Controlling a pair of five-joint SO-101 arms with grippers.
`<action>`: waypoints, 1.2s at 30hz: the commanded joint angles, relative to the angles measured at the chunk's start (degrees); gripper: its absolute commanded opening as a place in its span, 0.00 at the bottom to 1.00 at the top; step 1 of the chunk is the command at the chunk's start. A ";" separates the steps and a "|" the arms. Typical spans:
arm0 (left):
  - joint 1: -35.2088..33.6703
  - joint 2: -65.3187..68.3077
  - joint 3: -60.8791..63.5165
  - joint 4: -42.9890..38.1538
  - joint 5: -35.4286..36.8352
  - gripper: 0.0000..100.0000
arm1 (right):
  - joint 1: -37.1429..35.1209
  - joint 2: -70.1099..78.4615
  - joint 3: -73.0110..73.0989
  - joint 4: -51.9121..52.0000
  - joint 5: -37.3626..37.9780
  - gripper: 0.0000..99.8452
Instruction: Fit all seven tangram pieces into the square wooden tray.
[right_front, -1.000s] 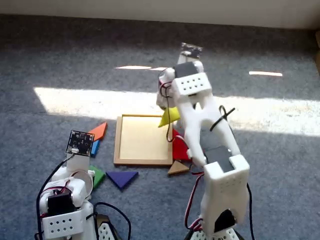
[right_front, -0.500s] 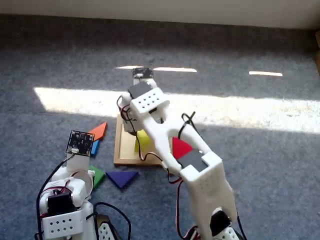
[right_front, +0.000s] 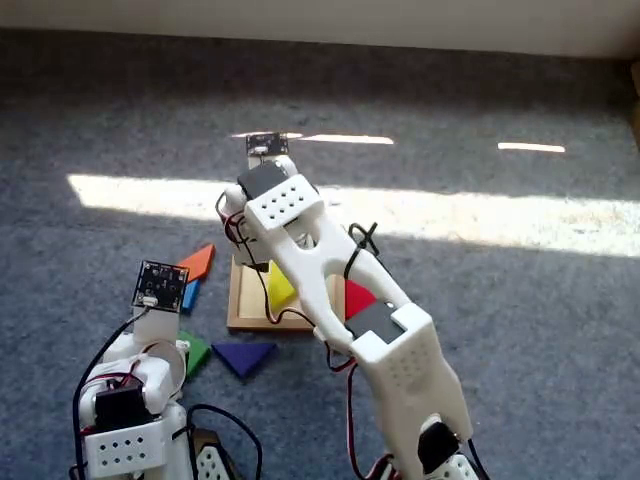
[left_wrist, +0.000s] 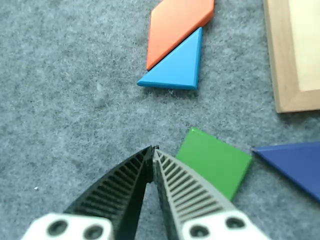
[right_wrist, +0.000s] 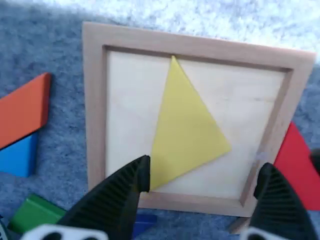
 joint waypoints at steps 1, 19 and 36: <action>-0.66 -1.27 1.19 0.35 0.35 0.01 | 2.59 -1.54 -7.25 7.08 0.53 0.31; -0.66 -1.27 1.19 0.35 0.35 0.01 | 7.69 5.14 0.13 0.40 12.92 0.01; -0.66 -1.27 1.19 0.35 0.35 0.01 | -0.31 9.71 0.04 -9.01 12.84 0.01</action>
